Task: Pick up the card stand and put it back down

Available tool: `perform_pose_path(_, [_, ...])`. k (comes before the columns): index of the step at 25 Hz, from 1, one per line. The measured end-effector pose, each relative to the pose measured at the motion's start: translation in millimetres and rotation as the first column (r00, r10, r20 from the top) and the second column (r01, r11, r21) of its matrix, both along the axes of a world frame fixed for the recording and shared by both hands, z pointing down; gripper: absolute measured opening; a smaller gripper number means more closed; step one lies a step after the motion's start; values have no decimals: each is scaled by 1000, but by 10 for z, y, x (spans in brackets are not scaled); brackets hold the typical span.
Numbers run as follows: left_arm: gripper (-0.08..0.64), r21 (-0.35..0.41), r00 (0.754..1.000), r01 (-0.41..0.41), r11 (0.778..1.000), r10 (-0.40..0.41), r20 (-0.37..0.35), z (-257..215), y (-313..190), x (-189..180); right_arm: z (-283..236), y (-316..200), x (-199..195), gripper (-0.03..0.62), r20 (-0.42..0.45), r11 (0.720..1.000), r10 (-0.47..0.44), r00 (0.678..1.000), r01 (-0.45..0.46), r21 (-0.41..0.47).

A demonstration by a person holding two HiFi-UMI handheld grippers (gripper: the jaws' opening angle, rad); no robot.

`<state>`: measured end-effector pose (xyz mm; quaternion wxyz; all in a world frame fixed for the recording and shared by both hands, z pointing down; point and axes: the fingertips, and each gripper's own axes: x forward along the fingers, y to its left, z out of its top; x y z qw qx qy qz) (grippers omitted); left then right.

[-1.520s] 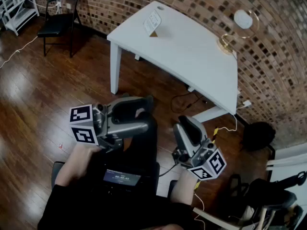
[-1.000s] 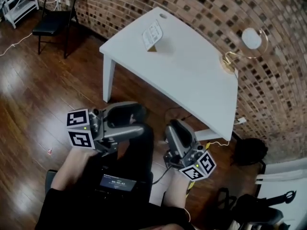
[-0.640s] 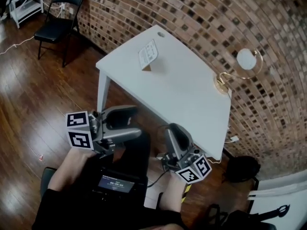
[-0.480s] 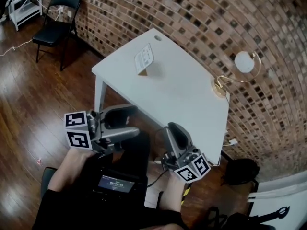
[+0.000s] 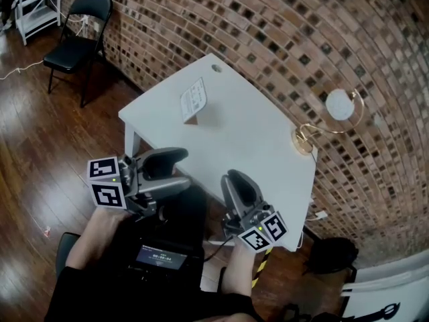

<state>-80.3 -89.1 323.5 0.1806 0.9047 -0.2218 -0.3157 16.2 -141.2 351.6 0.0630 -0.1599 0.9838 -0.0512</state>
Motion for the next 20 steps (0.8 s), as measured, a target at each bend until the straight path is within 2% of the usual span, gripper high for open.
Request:
perform_pose_path(4, [301,13,1000,16,1000,-16,-3,-37,-126,-36,43,-163,-67,117,-33,1000,-22,999,22,-9])
perform_pose_path(8, [301,24,999,41,999,-41,-12,-61,-249,-122,88,-380,-225,146,-94,1000,-27,995,27,-1])
perform_pose_path(13, [301,47,997,68,997,-67,-32,-108,-328,-247,251,-722,-529,201,-198,1000,-24,980,19,-25])
perform_pose_path(16, [301,57,996,87,995,-85,-42,-131,-329,-331,338,-852,-728,206,-241,999,-33,970,24,-40])
perform_pose_path(20, [301,43,993,111,993,-109,-46,-119,-306,-442,404,-1016,-857,206,-272,998,10,962,-24,-49])
